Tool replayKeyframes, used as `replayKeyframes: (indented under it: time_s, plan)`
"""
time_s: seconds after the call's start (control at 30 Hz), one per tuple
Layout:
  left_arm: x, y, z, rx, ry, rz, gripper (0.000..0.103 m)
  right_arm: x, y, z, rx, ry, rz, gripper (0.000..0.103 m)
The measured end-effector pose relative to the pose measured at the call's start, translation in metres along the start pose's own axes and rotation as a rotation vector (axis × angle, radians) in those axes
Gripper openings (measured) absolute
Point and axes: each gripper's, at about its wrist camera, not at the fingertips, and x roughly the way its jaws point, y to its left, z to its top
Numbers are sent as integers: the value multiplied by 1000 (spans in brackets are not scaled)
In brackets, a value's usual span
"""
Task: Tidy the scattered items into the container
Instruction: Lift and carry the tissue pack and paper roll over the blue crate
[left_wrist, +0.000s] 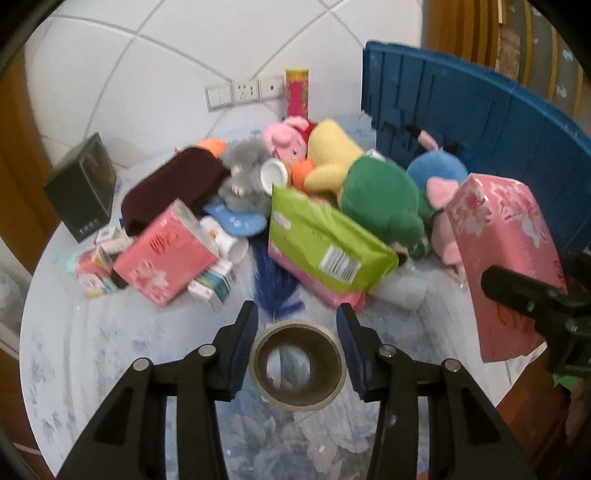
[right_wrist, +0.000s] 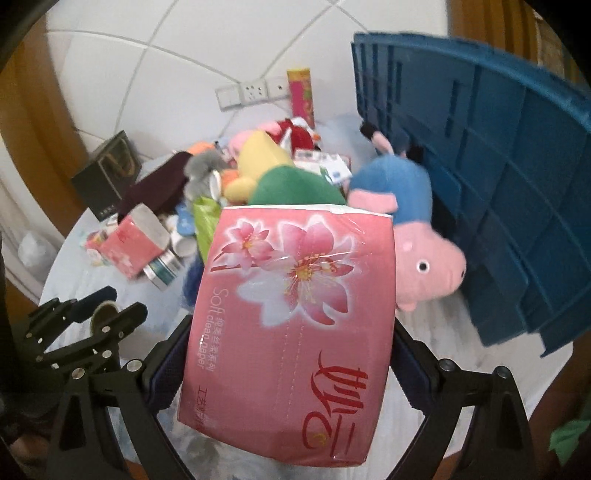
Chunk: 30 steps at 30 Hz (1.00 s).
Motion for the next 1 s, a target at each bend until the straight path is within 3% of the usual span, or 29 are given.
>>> replayKeyframes:
  time_s: [0.13, 0.57, 0.83, 1.0]
  plan:
    - [-20, 7, 8, 3, -45, -1, 43, -4, 17, 9, -8, -25, -6, 96]
    - [-25, 16, 49, 20, -110, -15, 43, -22, 25, 44, -38, -81, -22, 96]
    - [-35, -6, 110, 19, -200, 2, 43, -48, 1, 102, -63, -171, -10, 95]
    - [-48, -43, 168, 16, -281, 11, 43, -85, -37, 151, -73, -264, 9, 95]
